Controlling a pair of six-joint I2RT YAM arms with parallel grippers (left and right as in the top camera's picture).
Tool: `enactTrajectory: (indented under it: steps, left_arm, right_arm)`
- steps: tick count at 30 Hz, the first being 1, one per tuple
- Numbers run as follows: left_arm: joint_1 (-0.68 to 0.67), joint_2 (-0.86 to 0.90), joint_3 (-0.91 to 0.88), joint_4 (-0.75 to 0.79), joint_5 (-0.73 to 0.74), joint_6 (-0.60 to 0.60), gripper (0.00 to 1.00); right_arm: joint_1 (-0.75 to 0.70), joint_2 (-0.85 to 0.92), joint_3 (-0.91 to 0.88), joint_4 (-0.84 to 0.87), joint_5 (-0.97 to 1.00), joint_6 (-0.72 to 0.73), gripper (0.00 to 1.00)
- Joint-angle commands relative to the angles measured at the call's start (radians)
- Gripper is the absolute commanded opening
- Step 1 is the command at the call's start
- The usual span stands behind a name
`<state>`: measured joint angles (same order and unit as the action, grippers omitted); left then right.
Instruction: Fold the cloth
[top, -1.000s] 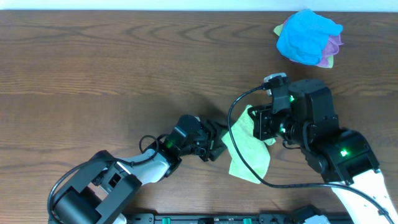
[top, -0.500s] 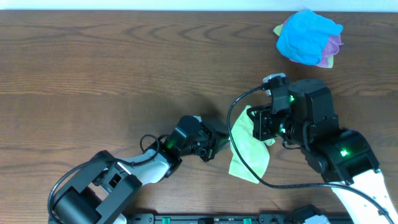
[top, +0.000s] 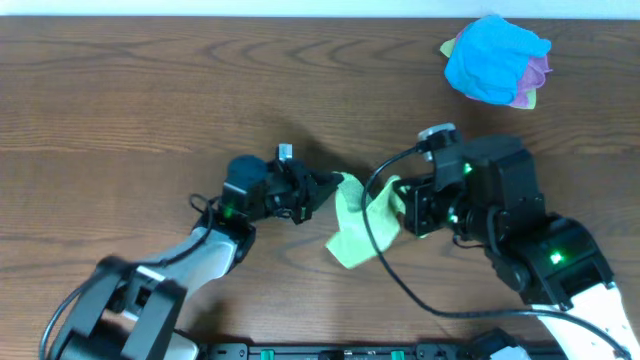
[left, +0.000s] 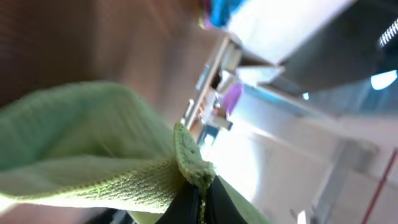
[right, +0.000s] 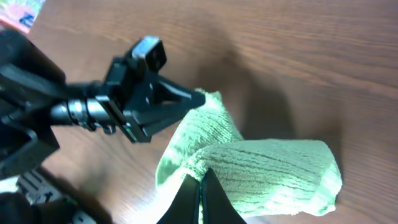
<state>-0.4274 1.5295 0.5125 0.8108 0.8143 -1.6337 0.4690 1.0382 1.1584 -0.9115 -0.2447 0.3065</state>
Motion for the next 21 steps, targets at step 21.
enactTrajectory:
  steps: [21]
  left_arm:
    - [0.166,-0.605,0.012,-0.635,0.211,0.22,0.06]
  right_arm:
    - [0.29,-0.087,0.032,-0.119,0.126,0.278,0.01]
